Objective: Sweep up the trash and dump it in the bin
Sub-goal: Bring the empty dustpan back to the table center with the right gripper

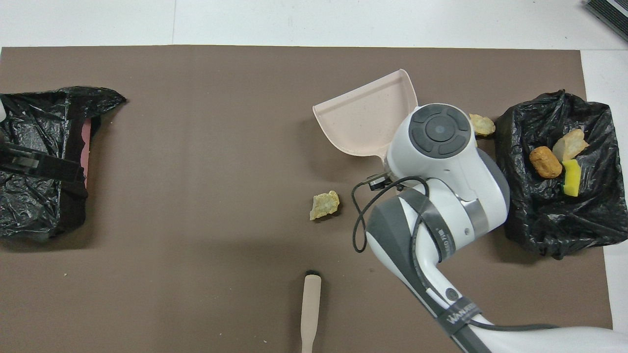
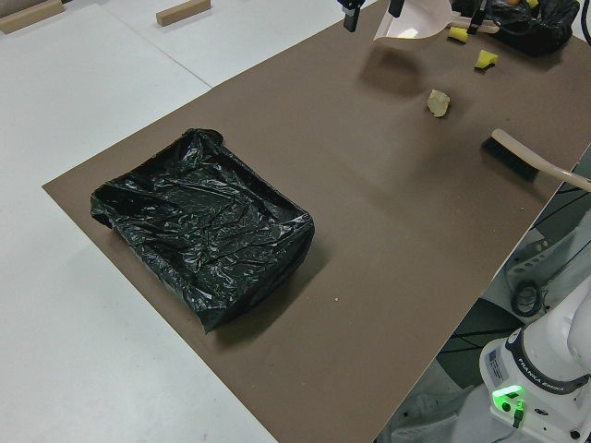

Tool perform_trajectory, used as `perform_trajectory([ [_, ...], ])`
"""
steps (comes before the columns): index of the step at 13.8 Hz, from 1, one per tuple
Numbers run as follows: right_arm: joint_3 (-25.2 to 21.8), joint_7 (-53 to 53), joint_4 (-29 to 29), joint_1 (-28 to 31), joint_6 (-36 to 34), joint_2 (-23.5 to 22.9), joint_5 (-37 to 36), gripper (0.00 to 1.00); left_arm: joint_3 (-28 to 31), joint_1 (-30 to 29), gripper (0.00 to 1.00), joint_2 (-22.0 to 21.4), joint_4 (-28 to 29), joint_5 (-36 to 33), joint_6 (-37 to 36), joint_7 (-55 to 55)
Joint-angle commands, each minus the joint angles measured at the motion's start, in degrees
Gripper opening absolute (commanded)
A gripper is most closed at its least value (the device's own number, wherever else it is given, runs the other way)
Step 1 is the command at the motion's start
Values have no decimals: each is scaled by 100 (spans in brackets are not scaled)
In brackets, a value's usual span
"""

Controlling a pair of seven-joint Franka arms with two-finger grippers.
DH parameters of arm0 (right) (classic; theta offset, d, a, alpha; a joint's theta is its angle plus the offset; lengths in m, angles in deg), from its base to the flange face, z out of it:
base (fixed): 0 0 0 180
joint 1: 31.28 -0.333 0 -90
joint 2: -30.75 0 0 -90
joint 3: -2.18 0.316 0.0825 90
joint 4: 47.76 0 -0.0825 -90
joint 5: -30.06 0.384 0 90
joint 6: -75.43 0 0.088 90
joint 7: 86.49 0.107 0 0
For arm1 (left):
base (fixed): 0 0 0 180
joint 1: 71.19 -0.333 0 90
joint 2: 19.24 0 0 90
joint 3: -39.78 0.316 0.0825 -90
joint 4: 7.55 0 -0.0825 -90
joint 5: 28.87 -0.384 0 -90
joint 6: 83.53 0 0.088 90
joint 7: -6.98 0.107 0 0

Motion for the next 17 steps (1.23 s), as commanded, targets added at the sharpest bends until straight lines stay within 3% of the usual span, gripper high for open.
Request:
perform_trajectory([
  [1,-21,983,418,-204,60,-352,532,0,-57,-57,100,-3,-94,-57,-123,58],
  [5,-21,2020,1058,-785,199,-1203,559,0,-57,-92,100,-47,-50,-48,-167,76],
  [8,-21,2110,1245,-865,568,-1600,559,0,-57,-92,100,-47,-41,-48,-141,58],
  [9,-21,2093,1245,-830,735,-1592,542,17,-57,-92,100,-47,-33,-48,-150,58],
  [10,-21,2015,1184,-830,832,-1610,481,99,-57,-92,100,-47,-32,-48,-150,58],
  [13,-30,1996,1175,-865,729,-1514,463,100,-57,-66,100,-47,-32,-48,-132,23],
  [17,-21,1934,1009,-865,-61,-847,594,100,-57,-48,100,-47,-41,-57,-176,-3],
])
